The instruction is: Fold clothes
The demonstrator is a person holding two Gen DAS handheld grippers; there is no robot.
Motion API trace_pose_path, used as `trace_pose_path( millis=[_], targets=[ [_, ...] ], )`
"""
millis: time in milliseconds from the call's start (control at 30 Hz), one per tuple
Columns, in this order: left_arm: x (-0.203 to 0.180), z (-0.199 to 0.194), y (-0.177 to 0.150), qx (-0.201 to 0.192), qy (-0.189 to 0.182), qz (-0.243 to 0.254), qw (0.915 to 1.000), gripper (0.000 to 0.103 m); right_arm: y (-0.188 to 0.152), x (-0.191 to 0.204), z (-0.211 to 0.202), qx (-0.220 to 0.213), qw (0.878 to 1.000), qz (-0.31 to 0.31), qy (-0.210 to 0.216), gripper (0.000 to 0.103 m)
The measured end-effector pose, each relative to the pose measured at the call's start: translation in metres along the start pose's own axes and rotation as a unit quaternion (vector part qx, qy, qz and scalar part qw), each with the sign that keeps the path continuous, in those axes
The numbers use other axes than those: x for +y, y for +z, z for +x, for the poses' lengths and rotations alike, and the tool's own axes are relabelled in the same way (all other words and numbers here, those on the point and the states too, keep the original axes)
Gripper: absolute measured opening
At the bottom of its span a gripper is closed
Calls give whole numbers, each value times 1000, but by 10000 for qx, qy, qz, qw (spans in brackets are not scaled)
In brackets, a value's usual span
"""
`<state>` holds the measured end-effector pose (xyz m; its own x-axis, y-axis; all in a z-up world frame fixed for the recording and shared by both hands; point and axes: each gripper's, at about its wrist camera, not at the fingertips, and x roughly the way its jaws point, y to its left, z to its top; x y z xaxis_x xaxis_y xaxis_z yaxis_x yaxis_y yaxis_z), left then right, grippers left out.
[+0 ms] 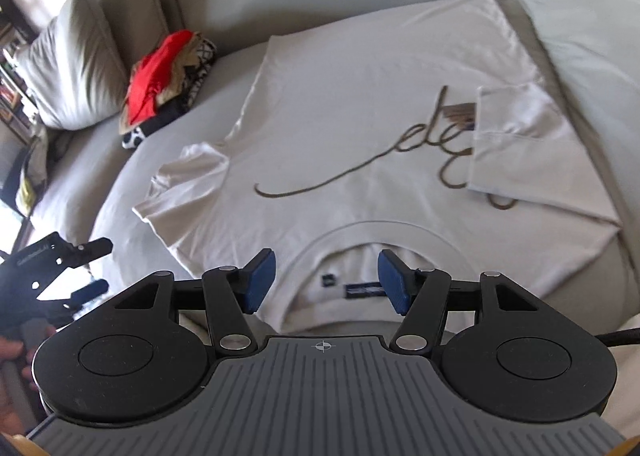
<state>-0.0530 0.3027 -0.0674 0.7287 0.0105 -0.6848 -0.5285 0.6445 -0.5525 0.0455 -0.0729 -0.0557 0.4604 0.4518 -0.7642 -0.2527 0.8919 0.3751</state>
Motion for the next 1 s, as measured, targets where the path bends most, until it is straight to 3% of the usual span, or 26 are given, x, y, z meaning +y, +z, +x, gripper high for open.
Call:
trace_pose_path(
  millis=[100,167,400,500,800,900,967,1000],
  targets=[
    [23,21,22,-87,-388,-699,9968,52,1,0,5,20,10000,45,-24,63],
    [28,37,34,-58,-468,-826,9955,46,1,1,8,33,10000,74,-39,63],
    [20,76,55,452,-496,-695,9953,45,2,-1,16,85,9998,125,-100,63],
    [18,97,54,740,-635,-988,9903,45,2,-3,20,115,9997,164,-114,63],
    [39,111,64,524,-719,-1529,9842,41,1,-16,20,88,9994,307,-136,63],
    [36,111,66,507,-617,-1322,9880,28,0,-20,22,123,9992,353,-150,63],
    [37,112,68,458,-500,-1264,9897,12,-1,-21,23,145,9992,339,-153,63],
    [38,112,68,428,-442,-1243,9903,10,-2,-22,24,153,9992,333,-146,63]
  ],
)
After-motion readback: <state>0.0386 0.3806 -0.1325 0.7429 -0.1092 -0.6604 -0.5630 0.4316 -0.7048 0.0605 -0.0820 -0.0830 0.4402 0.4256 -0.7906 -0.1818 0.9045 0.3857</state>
